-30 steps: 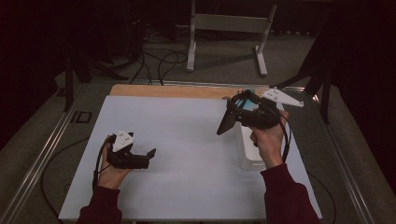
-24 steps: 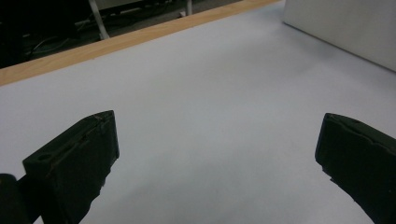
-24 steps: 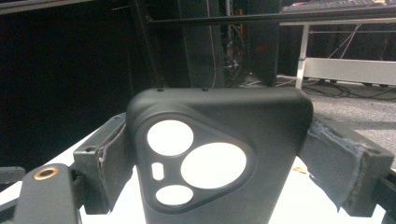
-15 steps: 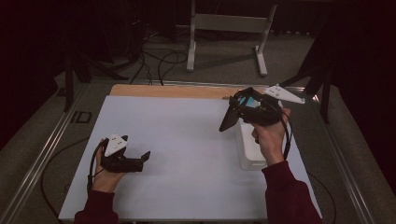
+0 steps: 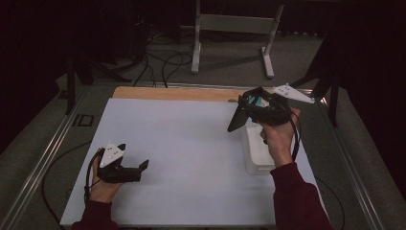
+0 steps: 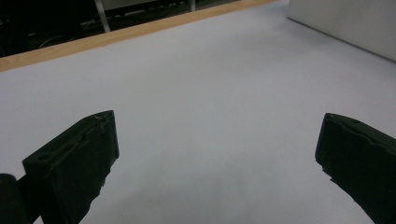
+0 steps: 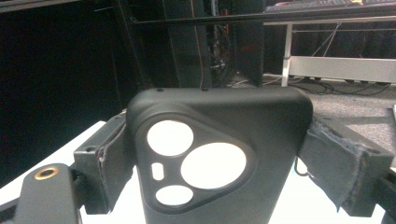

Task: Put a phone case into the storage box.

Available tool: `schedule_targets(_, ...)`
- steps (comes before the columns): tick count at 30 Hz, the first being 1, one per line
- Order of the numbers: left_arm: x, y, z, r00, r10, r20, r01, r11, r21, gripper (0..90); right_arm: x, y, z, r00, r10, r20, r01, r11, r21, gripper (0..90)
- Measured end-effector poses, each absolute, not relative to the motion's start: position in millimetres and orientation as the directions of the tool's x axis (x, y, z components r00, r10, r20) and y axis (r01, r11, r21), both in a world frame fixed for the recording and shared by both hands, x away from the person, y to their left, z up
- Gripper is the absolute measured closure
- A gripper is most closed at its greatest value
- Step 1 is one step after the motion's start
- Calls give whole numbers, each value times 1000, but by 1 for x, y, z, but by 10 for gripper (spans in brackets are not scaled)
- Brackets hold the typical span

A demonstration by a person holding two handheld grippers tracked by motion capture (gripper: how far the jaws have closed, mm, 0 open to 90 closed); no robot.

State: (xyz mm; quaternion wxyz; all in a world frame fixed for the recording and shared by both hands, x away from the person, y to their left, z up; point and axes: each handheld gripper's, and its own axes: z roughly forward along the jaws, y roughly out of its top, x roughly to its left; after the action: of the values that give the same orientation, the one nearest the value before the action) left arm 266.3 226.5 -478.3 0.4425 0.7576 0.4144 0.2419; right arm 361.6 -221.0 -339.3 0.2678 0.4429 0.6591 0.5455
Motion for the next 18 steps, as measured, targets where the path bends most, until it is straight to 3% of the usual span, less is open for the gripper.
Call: schedule_targets(18,262,232,-478,521,853,-1,408,-248,879,0,379,-225,-340,-400,909,116,286,3,958,147)
